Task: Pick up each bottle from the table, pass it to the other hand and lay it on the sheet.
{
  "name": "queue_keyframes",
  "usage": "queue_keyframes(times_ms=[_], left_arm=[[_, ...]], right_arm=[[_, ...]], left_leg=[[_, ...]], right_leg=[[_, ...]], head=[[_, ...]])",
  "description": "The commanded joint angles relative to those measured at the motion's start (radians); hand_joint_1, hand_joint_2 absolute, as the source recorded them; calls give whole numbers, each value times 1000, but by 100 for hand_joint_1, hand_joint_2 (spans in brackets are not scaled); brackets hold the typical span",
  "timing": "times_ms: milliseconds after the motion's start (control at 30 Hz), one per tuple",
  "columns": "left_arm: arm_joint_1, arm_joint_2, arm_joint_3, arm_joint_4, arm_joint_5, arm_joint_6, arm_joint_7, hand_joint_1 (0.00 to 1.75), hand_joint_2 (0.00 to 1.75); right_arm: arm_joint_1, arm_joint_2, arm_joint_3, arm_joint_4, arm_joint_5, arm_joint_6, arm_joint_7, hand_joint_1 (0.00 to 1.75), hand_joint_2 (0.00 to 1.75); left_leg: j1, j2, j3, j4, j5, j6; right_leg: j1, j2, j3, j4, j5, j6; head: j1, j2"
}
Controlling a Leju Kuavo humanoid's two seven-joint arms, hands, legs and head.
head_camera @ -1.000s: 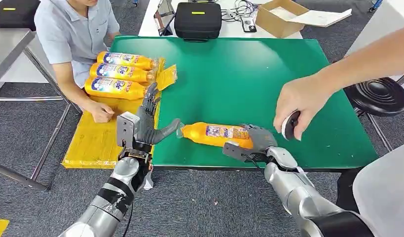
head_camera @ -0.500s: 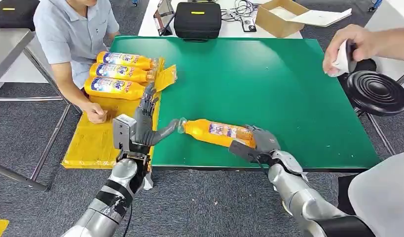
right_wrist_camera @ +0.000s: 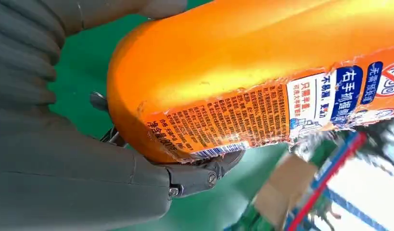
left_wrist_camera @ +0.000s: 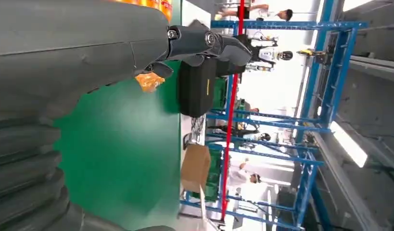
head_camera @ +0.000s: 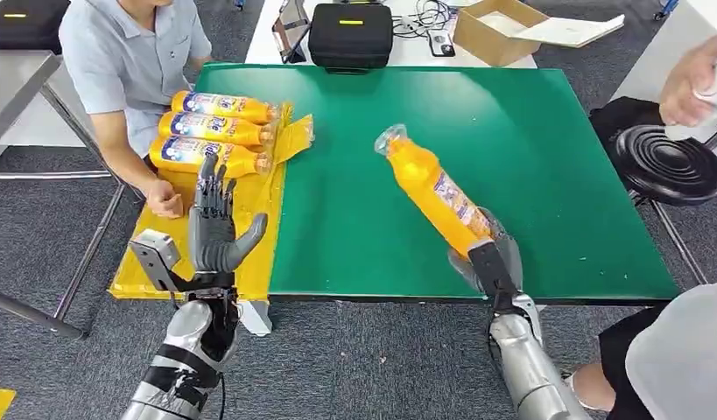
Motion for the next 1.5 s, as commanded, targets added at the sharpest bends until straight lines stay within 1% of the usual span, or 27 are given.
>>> queue_keyframes(times_ms=[33,133,167,200,233,267,367,433,467,533,567,600,633,733,767,933,1000,1033,1067,1133,1167,1200,1233,1300,1333,1400,1500], left_arm=[[39,29,17,-49,3,-22,24,0,175],[51,41,3,-50,6,-49,42,0,175],[56,58,-18,-42,9,-91,67,0,175],[61,64,-25,-35,13,-114,80,0,175],[67,68,-29,-29,18,-135,90,0,175],[85,74,-40,-16,13,-167,100,0,175],[123,62,-73,-5,-20,-216,106,0,175],[169,36,-102,-7,-23,-273,86,0,175],[169,36,-102,-7,-23,-273,86,0,175],[202,13,-124,-21,-11,-304,56,0,175],[207,9,-135,-26,-1,-321,62,0,175],[209,7,-147,-28,3,-329,71,0,175],[208,5,-149,-27,9,-330,78,0,175],[208,5,-149,-27,9,-330,78,0,175],[208,5,-149,-27,9,-330,78,0,175],[208,5,-149,-27,9,-330,78,0,175],[208,5,-149,-27,9,-330,78,0,175],[208,5,-149,-27,9,-330,78,0,175],[208,5,-149,-27,9,-330,78,0,175],[208,5,-149,-27,9,-330,78,0,175],[208,5,-149,-27,9,-330,78,0,175],[201,-4,-144,-14,84,-376,127,0,175],[200,-10,-148,-10,112,-395,147,0,175],[190,-27,-190,-7,115,-396,140,0,175],[182,-30,-203,-1,116,-393,137,0,175],[143,-37,-239,26,106,-402,102,0,175],[134,-46,-236,42,149,-409,86,0,175]], right_arm=[[143,-7,67,-316,-52,-12,0,175,175],[176,4,84,-366,-61,-8,0,175,175],[197,8,101,-404,-69,11,0,175,175],[208,10,114,-416,-68,23,0,175,175],[217,10,129,-429,-63,32,0,175,175],[244,7,173,-465,-53,55,0,175,175],[278,8,260,-529,-44,98,0,175,175],[299,12,344,-559,-22,128,0,175,175],[299,12,344,-559,-22,128,0,175,175],[316,29,403,-561,-4,132,0,175,175],[322,32,413,-564,-7,135,0,175,175],[329,32,424,-578,-12,127,0,175,175],[330,32,428,-582,-13,122,0,175,175],[330,32,428,-582,-13,122,0,175,175],[330,32,428,-582,-13,122,0,175,175],[330,32,428,-582,-13,122,0,175,175],[330,32,428,-582,-13,122,0,175,175],[330,32,428,-582,-13,122,0,175,175],[330,32,428,-582,-13,122,0,175,175],[330,32,428,-582,-13,122,0,175,175],[330,32,428,-582,-13,122,0,175,175],[329,22,431,-604,-18,109,0,175,175],[330,20,436,-616,-18,101,0,175,175],[327,8,446,-624,-27,84,0,175,175],[323,6,447,-623,-19,64,0,175,175],[302,10,441,-615,-49,97,0,175,175],[285,32,431,-594,-64,130,0,175,175]], left_leg=[[1,2,5,0,-2,-1],[1,2,7,0,-4,-2],[1,1,3,0,-2,-1],[1,2,6,-1,-3,-2],[0,1,4,-1,-2,-1],[1,2,6,-1,-3,-2],[1,3,8,-2,-4,-2],[0,2,4,-2,-2,-1],[1,3,7,-1,-4,-1],[0,2,3,-1,-2,-1],[1,3,6,-1,-3,-1],[1,2,3,-1,-2,-1],[1,3,6,-1,-4,-2],[0,0,1,-1,-2,-1],[1,1,4,-1,-4,-1],[1,1,1,-1,-2,-1],[1,1,5,-1,-4,-1],[0,1,1,-1,-2,-1],[1,1,5,-1,-4,-1],[0,1,2,-1,-2,-1],[1,1,4,-1,-3,-1],[1,1,7,-1,-5,-1],[1,1,4,-1,-3,-1],[0,0,1,-1,-2,-1],[1,0,4,0,-4,-1],[1,-1,4,0,-4,-1],[1,0,4,0,-3,-1]], right_leg=[[1,1,4,0,-2,-2],[2,1,6,0,-3,-3],[1,1,3,0,-2,-2],[1,1,5,0,-3,-3],[1,1,3,0,-1,-2],[1,2,5,0,-3,-3],[1,3,6,-1,-3,-3],[0,2,2,-1,-2,-2],[1,2,5,0,-3,-2],[0,2,2,-1,-2,-2],[1,2,4,-1,-3,-2],[1,2,1,-1,-2,-2],[1,2,5,0,-4,-2],[0,0,0,0,-2,-1],[1,1,3,-1,-4,-1],[0,1,0,-1,-3,0],[1,1,4,-1,-4,-1],[0,0,0,-1,-2,0],[1,1,3,-1,-4,-1],[0,0,1,-1,-3,0],[1,0,3,-1,-4,-1],[2,1,6,-1,-5,-1],[1,0,3,-1,-4,-1],[0,0,0,0,-3,0],[1,-1,3,0,-4,-1],[1,-2,4,0,-4,-1],[1,-1,4,0,-4,-1]], head=[[0,0],[0,0],[0,0],[0,0],[0,0],[0,0],[-1,0],[0,0],[0,0],[0,0],[0,0],[0,0],[0,0],[0,0],[0,0],[0,0],[0,0],[0,0],[0,0],[0,0],[0,0],[0,0],[0,0],[0,0],[0,0],[0,0],[0,0]])
